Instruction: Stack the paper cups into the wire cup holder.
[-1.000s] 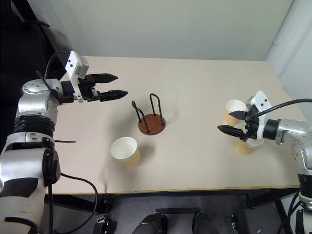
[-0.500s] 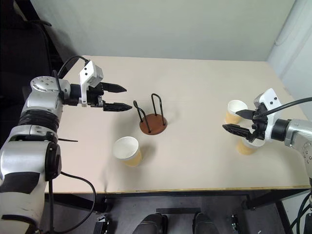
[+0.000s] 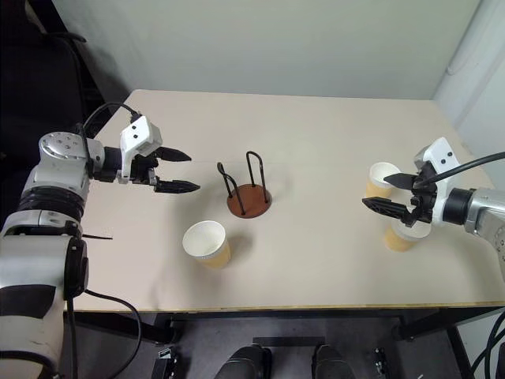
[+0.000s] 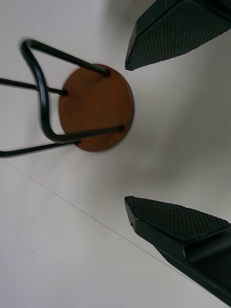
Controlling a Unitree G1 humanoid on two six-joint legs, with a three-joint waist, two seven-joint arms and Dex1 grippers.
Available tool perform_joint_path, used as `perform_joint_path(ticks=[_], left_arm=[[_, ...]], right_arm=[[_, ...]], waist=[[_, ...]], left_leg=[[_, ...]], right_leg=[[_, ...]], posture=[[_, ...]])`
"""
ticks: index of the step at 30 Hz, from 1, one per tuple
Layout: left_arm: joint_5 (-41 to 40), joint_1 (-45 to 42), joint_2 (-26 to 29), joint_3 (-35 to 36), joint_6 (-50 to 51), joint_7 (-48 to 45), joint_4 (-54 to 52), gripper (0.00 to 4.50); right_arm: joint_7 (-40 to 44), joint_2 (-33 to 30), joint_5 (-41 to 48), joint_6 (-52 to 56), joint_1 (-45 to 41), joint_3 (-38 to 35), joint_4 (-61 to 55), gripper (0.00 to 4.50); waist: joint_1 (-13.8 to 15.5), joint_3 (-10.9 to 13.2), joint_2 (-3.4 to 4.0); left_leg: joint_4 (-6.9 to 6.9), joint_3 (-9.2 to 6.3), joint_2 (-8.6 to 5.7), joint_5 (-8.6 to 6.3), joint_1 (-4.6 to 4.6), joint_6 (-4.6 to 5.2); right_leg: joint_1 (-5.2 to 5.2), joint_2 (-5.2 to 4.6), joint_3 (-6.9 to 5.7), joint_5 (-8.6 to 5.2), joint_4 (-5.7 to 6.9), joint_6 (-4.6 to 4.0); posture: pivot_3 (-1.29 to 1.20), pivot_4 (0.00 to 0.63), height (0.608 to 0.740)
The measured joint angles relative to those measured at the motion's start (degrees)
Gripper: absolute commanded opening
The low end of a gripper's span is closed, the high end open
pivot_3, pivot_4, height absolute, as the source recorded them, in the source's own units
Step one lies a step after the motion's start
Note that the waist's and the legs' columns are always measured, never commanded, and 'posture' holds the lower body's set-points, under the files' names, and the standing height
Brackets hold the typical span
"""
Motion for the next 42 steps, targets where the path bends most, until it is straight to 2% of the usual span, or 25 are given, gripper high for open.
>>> perform_joint_path(ticks=[5, 15, 22, 35, 42], left_arm=[[0.1, 5.1, -1.6, 0.1, -2.0, 3.8, 0.2, 4.48], [-1.5, 9.6, -4.8, 2.1, -2.1, 9.8, 0.2, 4.48], [-2.6, 9.7, -6.0, 3.9, -1.7, 13.1, 0.2, 4.48], [-3.9, 9.0, -9.6, 4.8, -1.6, 13.0, 0.1, 4.48], [-4.3, 5.9, -12.3, 5.4, -1.1, 14.7, 0.2, 4.48]], right_arm=[[0.0, 0.0, 0.1, 0.0, -0.3, 0.2, 0.1, 4.13], [0.0, 0.1, 0.5, 0.0, -0.6, 0.5, 0.3, 4.13], [0.0, 0.1, 0.6, 0.0, -0.6, 0.7, 0.4, 4.13], [0.0, 0.9, 0.7, 0.0, -0.6, 0.9, 0.4, 4.13], [0.0, 1.2, 0.7, 0.0, -1.6, 1.3, 0.7, 4.13]], waist=[[0.0, 0.0, 0.00], [0.1, 0.0, 0.00], [0.1, 0.0, 0.00], [0.1, 0.0, 0.00], [0.2, 0.0, 0.00]], left_leg=[[0.03, 0.00, 0.01, 0.02, -0.01, 0.01], [0.08, 0.01, 0.00, 0.06, 0.01, 0.03], [0.08, 0.02, -0.01, 0.08, 0.02, 0.04], [0.11, 0.03, -0.02, 0.12, 0.02, 0.06], [0.11, 0.06, -0.04, 0.18, 0.02, 0.11]], right_leg=[[0.00, 0.04, -0.03, 0.05, 0.05, 0.09], [0.03, 0.03, -0.02, 0.06, 0.08, 0.09], [0.04, 0.02, -0.01, 0.06, 0.09, 0.09], [0.06, 0.01, 0.00, 0.12, 0.09, 0.18], [0.08, -0.02, 0.02, 0.14, 0.06, 0.17]], posture=[[0.00, 0.150, 0.740], [0.00, 0.150, 0.740], [0.00, 0.150, 0.740], [0.00, 0.150, 0.740], [0.00, 0.150, 0.740]])
